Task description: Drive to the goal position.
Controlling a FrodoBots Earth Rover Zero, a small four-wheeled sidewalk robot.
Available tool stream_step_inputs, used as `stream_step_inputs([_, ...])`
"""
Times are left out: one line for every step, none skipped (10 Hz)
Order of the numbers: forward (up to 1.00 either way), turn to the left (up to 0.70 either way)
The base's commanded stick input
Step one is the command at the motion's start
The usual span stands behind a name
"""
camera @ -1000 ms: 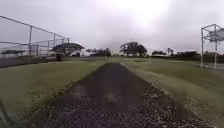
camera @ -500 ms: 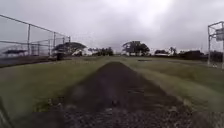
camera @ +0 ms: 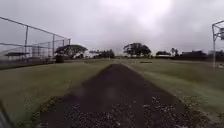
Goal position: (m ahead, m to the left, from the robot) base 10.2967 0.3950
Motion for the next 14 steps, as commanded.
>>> stream_step_inputs([1.0, 0.0])
stream_step_inputs([1.0, -0.01])
stream_step_inputs([1.0, -0.05])
stream_step_inputs([1.0, -0.14])
stream_step_inputs([1.0, -0.28])
stream_step_inputs([1.0, -0.02])
stream_step_inputs([1.0, 0.0])
stream_step_inputs([1.0, 0.0])
stream_step_inputs([1.0, 0.0])
stream_step_inputs([1.0, 0.0])
stream_step_inputs([1.0, 0.0])
stream_step_inputs([1.0, 0.0])
stream_step_inputs([1.0, 0.0])
stream_step_inputs([1.0, 0.0])
